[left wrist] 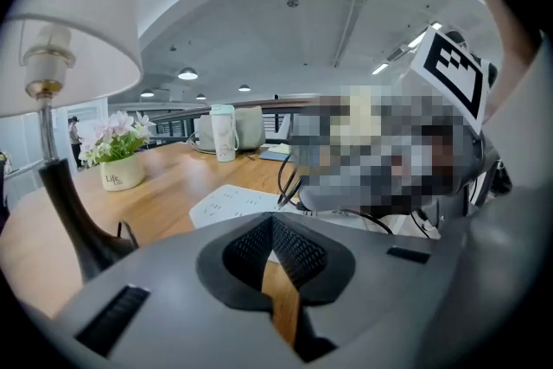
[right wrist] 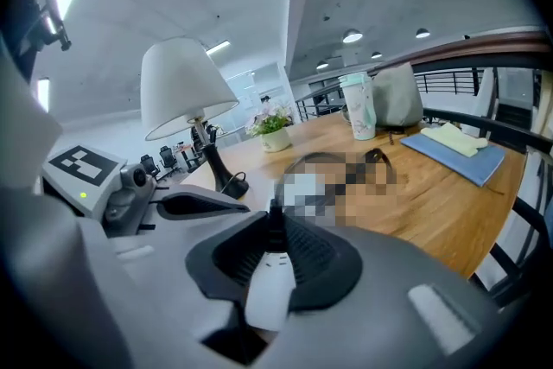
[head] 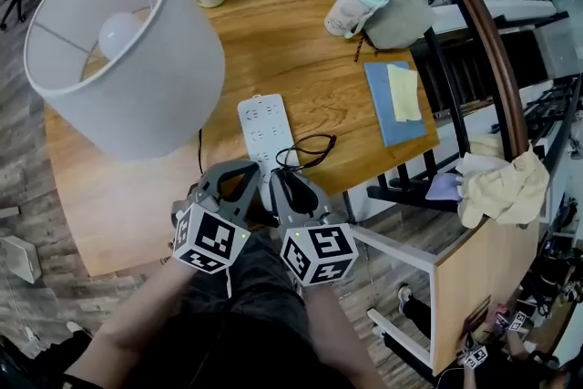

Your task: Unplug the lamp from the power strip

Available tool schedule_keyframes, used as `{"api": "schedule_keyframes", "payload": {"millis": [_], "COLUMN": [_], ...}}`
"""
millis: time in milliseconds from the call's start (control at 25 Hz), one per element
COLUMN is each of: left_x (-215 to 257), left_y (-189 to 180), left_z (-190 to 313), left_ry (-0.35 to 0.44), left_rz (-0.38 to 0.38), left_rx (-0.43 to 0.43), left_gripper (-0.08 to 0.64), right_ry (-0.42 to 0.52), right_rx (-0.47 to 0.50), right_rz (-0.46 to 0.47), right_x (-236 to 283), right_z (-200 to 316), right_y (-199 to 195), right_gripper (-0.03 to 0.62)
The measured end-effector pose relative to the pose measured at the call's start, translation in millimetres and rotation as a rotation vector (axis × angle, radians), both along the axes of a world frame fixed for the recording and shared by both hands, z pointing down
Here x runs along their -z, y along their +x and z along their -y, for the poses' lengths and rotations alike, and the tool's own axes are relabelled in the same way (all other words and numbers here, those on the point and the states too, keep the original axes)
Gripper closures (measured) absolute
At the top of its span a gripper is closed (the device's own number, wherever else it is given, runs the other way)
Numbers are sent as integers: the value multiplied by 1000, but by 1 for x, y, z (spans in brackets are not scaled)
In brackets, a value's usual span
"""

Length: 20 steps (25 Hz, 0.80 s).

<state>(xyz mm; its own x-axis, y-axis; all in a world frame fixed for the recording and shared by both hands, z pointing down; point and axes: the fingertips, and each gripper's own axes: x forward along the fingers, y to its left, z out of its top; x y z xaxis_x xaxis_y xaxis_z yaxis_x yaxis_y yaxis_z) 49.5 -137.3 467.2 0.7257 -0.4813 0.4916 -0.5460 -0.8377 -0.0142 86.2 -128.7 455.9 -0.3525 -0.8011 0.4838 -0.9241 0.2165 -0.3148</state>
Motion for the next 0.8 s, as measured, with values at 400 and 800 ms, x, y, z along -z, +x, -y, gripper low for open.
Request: {"api": "schedule_keyframes", "payload": {"millis": [400, 800], "left_x": [13, 20], "left_y": [-45, -78], "left_z": [2, -6], "left_ry": [28, 32], "left_rz": [2, -12], "left_rx": [111, 182], "left_gripper": [565, 565], "right_ry": [-76, -142], "right_rx": [131, 190], "right_rz": [-64, -144], "right_x": [-13, -21], "right_z": [-6, -12], "right_y": [-55, -72], "right_gripper": [520, 469]}}
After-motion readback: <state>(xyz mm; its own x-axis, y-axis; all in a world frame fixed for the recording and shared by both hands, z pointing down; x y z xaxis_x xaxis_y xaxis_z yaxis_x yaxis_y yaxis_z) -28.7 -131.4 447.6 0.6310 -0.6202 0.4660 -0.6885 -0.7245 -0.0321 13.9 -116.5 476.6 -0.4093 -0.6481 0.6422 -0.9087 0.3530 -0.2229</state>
